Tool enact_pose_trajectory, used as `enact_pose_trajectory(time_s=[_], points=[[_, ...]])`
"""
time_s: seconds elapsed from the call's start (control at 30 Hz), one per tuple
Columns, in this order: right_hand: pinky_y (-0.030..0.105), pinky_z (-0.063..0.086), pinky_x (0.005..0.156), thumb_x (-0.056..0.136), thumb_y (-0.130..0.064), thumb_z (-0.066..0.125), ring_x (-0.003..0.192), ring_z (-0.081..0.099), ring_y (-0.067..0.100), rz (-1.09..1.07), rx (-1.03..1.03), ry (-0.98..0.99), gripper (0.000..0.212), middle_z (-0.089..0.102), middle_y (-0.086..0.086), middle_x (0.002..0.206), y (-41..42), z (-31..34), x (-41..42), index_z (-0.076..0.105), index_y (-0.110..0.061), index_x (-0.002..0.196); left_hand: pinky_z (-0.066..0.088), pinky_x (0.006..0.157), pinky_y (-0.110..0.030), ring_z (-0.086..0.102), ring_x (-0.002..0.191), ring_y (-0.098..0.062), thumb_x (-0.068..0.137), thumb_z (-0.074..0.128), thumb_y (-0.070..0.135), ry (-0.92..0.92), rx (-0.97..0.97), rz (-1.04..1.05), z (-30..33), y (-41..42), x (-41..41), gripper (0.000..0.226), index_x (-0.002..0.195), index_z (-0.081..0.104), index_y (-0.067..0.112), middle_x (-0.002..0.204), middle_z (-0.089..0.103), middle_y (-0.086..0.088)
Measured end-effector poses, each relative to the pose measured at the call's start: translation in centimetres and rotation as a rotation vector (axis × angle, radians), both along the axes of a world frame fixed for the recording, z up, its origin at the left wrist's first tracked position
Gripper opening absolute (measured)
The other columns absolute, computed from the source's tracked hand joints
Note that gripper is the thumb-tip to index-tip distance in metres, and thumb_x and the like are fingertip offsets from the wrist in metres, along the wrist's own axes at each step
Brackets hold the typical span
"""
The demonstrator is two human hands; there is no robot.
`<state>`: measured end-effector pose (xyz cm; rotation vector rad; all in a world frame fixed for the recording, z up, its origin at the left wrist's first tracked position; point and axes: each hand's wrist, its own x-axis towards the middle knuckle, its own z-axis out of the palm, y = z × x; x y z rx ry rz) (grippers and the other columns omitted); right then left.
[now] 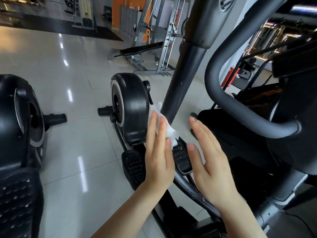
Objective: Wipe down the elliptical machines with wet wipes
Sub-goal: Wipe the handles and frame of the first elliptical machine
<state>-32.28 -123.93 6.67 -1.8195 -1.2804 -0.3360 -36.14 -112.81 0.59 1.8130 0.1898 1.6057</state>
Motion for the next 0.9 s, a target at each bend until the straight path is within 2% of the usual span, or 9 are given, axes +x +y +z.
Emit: enact_pose_trajectory(time_s=[0.1, 0.2, 0.27, 0.33, 0.43, 0.53, 0.67, 0.77, 0.9], points=[[0.011, 0.028, 0.109, 0.098, -0.013, 0.046, 0.140, 0.035, 0.002, -0.015, 0.028, 0.037, 0.047, 0.044, -0.007, 0.148, 0.0, 0.9, 0.2, 0.042, -0.014, 0.145, 0.019, 0.120, -0.025, 0.013, 0.150, -0.010, 0.108, 0.029, 0.017, -0.019, 0.123, 0.106, 1.9, 1.5, 1.0, 0.045, 0.151, 0.018, 0.006, 0.158, 0.018, -0.008], [0.010, 0.025, 0.110, 0.098, -0.013, 0.046, 0.140, 0.035, 0.002, -0.031, 0.082, -0.011, 0.046, 0.040, -0.017, 0.146, 0.3, 2.2, 0.4, 0.041, -0.015, 0.144, 0.018, 0.121, -0.029, 0.006, 0.151, -0.013, 0.105, 0.037, 0.005, -0.033, 0.388, 0.279, 4.6, 3.2, 2.3, 0.066, 0.157, -0.002, 0.017, 0.165, -0.006, 0.006], [0.011, 0.024, 0.111, 0.099, -0.015, 0.045, 0.140, 0.034, 0.001, -0.026, 0.123, -0.079, 0.045, 0.039, -0.016, 0.146, 0.6, 3.0, 0.5, 0.042, -0.010, 0.144, 0.017, 0.122, -0.032, 0.004, 0.152, -0.016, 0.098, 0.048, -0.005, -0.058, 0.472, 0.352, 5.6, 3.8, 2.9, 0.082, 0.156, -0.005, 0.016, 0.164, -0.013, 0.006], [0.014, 0.024, 0.113, 0.099, -0.016, 0.041, 0.141, 0.033, 0.003, -0.018, 0.142, -0.111, 0.046, 0.040, -0.008, 0.148, 0.9, 3.3, 0.6, 0.041, -0.008, 0.144, 0.017, 0.122, -0.032, 0.003, 0.152, -0.016, 0.094, 0.051, -0.008, -0.072, 0.470, 0.371, 5.6, 3.7, 3.0, 0.088, 0.156, -0.006, 0.016, 0.164, -0.013, 0.006], [0.025, 0.023, 0.118, 0.099, -0.010, 0.044, 0.146, 0.028, 0.015, -0.017, 0.109, -0.174, 0.047, 0.036, 0.009, 0.154, 1.3, 3.8, 0.4, 0.039, -0.005, 0.146, 0.013, 0.122, -0.025, 0.002, 0.151, -0.010, 0.089, 0.055, -0.015, -0.013, 0.330, 0.356, 2.5, 2.6, 2.6, 0.099, 0.156, -0.007, 0.021, 0.164, -0.013, 0.011], [0.046, 0.020, 0.121, 0.097, -0.001, 0.045, 0.148, 0.022, 0.029, -0.054, 0.021, -0.517, 0.050, 0.029, 0.015, 0.156, 1.8, 6.0, 0.4, 0.037, -0.003, 0.146, 0.008, 0.122, -0.024, 0.000, 0.152, -0.011, 0.076, 0.066, -0.026, 0.109, 0.240, 0.373, -2.0, 1.4, 2.1, 0.118, 0.156, -0.007, 0.020, 0.165, -0.012, 0.007], [0.047, 0.016, 0.121, 0.089, 0.002, 0.045, 0.146, 0.026, 0.029, -0.061, -0.233, -1.107, 0.059, 0.031, 0.010, 0.156, 1.9, 9.7, 3.2, 0.040, -0.005, 0.148, 0.008, 0.123, -0.031, 0.000, 0.152, -0.018, 0.069, 0.066, -0.031, 0.147, 0.220, 0.374, -3.2, 0.4, 2.0, 0.122, 0.156, -0.006, 0.014, 0.165, -0.011, 0.001], [0.045, 0.011, 0.122, 0.089, 0.002, 0.039, 0.147, 0.021, 0.027, -0.058, -0.357, -1.408, 0.065, 0.026, 0.008, 0.159, 1.4, 11.9, 5.1, 0.031, -0.008, 0.152, 0.012, 0.123, -0.032, 0.004, 0.152, -0.018, 0.085, 0.054, -0.022, 0.050, 0.196, 0.448, 0.2, 0.2, 2.8, 0.100, 0.156, -0.005, 0.013, 0.165, -0.006, -0.004], [0.045, 0.007, 0.123, 0.095, -0.004, 0.024, 0.149, 0.015, 0.026, -0.027, -0.465, -1.586, 0.060, 0.019, 0.008, 0.162, 1.6, 13.6, 5.8, 0.022, -0.009, 0.155, 0.022, 0.119, -0.030, 0.019, 0.149, -0.016, 0.098, 0.040, -0.001, -0.063, 0.013, 0.497, 5.7, -1.0, 4.1, 0.062, 0.154, 0.013, 0.008, 0.159, 0.016, -0.004]])
